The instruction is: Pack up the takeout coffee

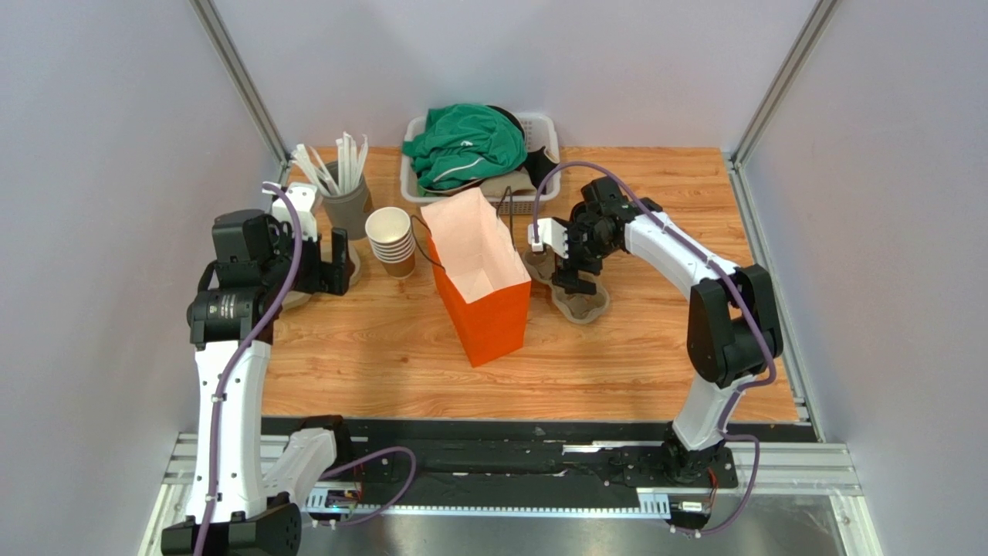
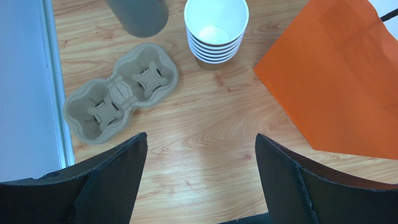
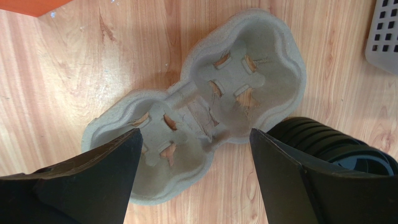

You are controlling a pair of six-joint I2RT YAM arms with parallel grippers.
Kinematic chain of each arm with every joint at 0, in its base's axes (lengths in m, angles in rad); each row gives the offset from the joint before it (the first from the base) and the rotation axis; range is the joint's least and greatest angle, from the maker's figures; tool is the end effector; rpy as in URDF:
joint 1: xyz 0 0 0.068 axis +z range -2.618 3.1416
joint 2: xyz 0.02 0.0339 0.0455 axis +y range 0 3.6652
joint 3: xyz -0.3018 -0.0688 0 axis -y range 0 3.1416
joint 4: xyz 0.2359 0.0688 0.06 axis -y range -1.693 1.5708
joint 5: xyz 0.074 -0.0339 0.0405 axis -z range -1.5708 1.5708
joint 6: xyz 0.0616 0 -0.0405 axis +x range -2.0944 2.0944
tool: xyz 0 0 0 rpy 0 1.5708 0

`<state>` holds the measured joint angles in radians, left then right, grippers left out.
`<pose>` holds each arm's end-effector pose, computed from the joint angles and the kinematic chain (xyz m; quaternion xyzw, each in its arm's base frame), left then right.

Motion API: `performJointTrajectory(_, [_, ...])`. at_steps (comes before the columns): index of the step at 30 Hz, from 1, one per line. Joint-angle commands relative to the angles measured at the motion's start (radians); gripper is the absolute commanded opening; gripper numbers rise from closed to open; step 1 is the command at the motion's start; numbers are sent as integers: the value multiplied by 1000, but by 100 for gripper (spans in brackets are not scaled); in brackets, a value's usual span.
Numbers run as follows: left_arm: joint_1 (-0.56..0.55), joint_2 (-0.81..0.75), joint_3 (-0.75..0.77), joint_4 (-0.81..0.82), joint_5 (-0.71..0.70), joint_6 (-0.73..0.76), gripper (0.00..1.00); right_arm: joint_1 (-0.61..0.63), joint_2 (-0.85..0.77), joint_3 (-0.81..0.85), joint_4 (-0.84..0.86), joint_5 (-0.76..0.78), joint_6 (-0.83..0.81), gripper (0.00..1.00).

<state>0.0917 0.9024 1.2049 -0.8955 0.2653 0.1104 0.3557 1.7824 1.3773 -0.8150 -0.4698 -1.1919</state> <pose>0.1518 -0.0023 0.4033 0.0703 0.8745 -0.0692 0.4749 0.3354 0.1543 0.2497 -0.6983 0.6566 0.1405 0.2481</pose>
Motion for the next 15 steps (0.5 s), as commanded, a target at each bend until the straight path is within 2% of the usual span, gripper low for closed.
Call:
performJointTrajectory(1, [19, -7, -4, 24, 40, 2, 94, -1, 38, 22, 60, -9, -69, 91])
performJointTrajectory(6, [28, -10, -10, 27, 52, 0, 95, -1, 97, 58, 57, 16, -71, 89])
performJointTrajectory(15, [42, 6, -8, 29, 64, -5, 95, 12, 147, 72, 37, 22, -58, 76])
